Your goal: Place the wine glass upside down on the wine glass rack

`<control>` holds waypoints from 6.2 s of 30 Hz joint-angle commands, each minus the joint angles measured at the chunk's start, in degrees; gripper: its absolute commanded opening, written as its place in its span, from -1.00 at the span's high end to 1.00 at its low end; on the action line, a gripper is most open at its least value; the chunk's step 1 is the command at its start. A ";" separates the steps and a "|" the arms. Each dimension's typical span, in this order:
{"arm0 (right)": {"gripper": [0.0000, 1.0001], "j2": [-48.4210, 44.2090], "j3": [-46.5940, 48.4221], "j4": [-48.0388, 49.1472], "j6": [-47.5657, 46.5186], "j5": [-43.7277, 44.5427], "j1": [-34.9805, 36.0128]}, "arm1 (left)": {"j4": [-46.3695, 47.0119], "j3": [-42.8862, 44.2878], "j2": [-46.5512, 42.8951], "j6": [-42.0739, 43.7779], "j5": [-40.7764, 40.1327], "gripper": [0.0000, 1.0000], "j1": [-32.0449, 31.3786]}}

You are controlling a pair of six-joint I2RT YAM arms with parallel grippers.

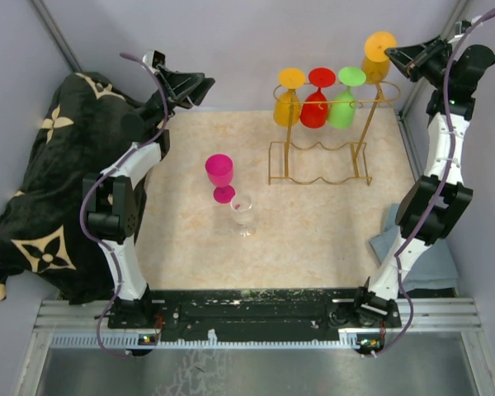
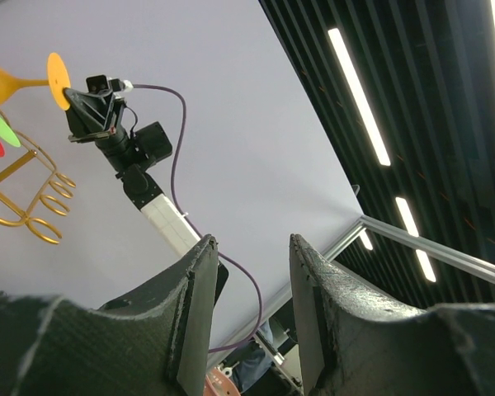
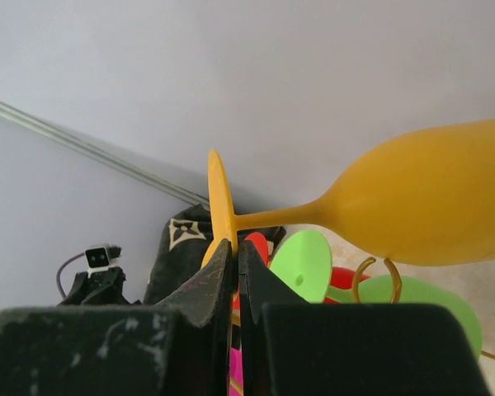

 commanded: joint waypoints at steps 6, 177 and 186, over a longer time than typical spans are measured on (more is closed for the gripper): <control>1.00 -0.85 -2.03 -1.55 -2.93 0.47 -0.10 | 2.31 -0.26 -1.28 0.38 0.48 0.08 0.18; 0.49 -38.91 -31.98 -1.99 0.00 1.47 1.03 | -130.79 8.37 -9.79 110.13 -46.99 0.33 -14.24; 0.48 -38.74 -32.04 -2.01 -0.05 1.56 1.24 | -131.72 8.38 -9.36 109.04 -47.67 0.78 -14.88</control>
